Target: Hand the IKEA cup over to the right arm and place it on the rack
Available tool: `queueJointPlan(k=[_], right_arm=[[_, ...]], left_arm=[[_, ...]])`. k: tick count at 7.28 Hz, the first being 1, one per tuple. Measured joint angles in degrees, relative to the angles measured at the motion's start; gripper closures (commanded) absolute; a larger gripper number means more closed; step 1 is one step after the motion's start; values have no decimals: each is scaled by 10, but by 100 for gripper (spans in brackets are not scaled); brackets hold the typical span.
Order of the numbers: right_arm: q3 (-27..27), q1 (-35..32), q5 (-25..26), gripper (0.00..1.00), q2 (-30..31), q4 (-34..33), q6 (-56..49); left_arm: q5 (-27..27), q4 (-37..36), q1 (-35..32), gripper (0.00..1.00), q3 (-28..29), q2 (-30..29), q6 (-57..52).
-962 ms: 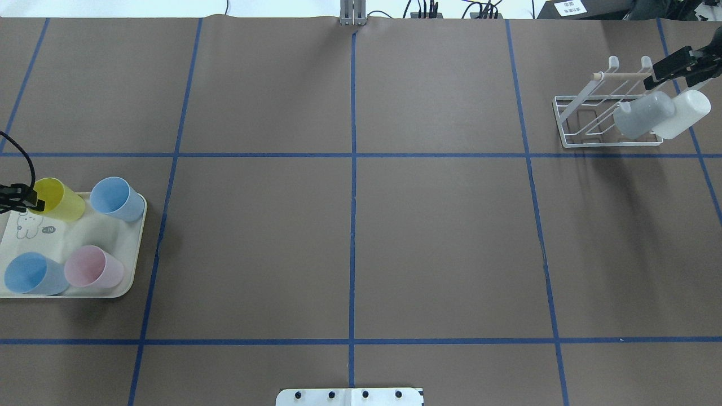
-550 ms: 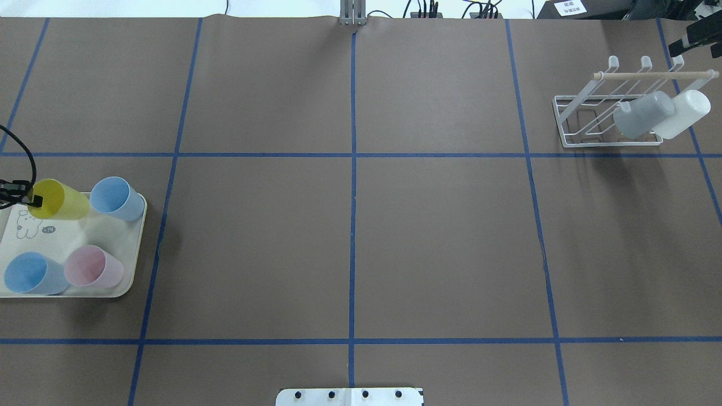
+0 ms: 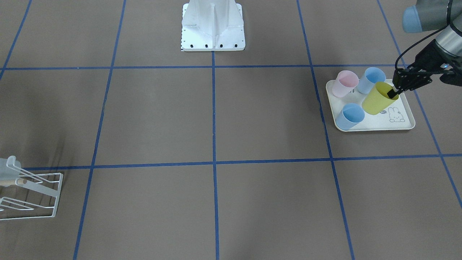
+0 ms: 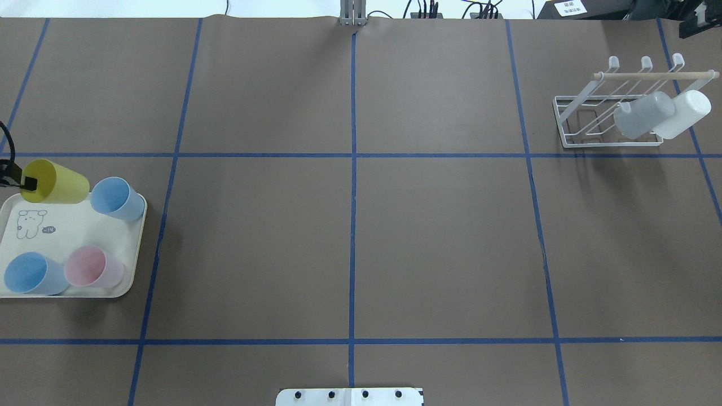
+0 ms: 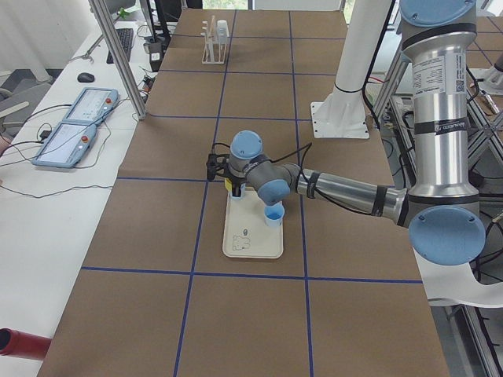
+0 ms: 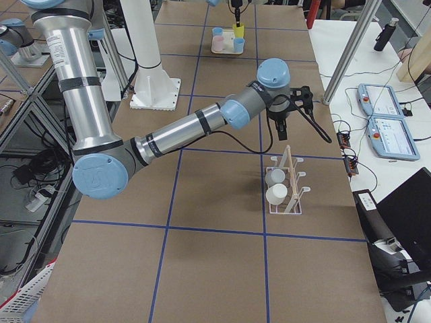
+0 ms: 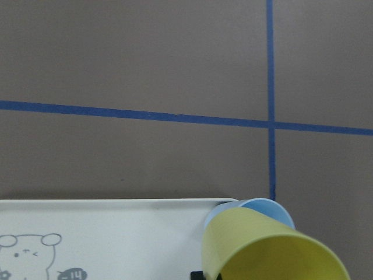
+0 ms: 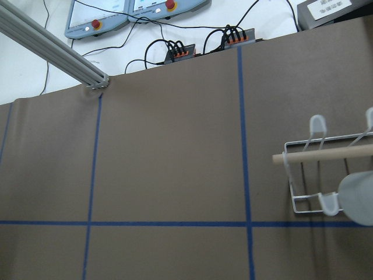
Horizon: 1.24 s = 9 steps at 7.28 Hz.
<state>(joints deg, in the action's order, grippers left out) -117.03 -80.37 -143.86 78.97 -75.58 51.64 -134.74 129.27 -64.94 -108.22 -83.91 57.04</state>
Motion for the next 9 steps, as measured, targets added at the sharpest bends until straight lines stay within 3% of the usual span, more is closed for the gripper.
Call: queueJointPlan(k=[3, 6, 9], right_arm=[[-46, 53, 10, 2, -29, 29, 156], [-37, 174, 102, 5, -49, 270, 436], [-24, 246, 125, 4, -50, 459, 538]], left_arm=[[-27, 2, 10, 100, -46, -113, 249], [-24, 5, 96, 100, -65, -264, 504], [15, 33, 188, 100, -67, -382, 685]])
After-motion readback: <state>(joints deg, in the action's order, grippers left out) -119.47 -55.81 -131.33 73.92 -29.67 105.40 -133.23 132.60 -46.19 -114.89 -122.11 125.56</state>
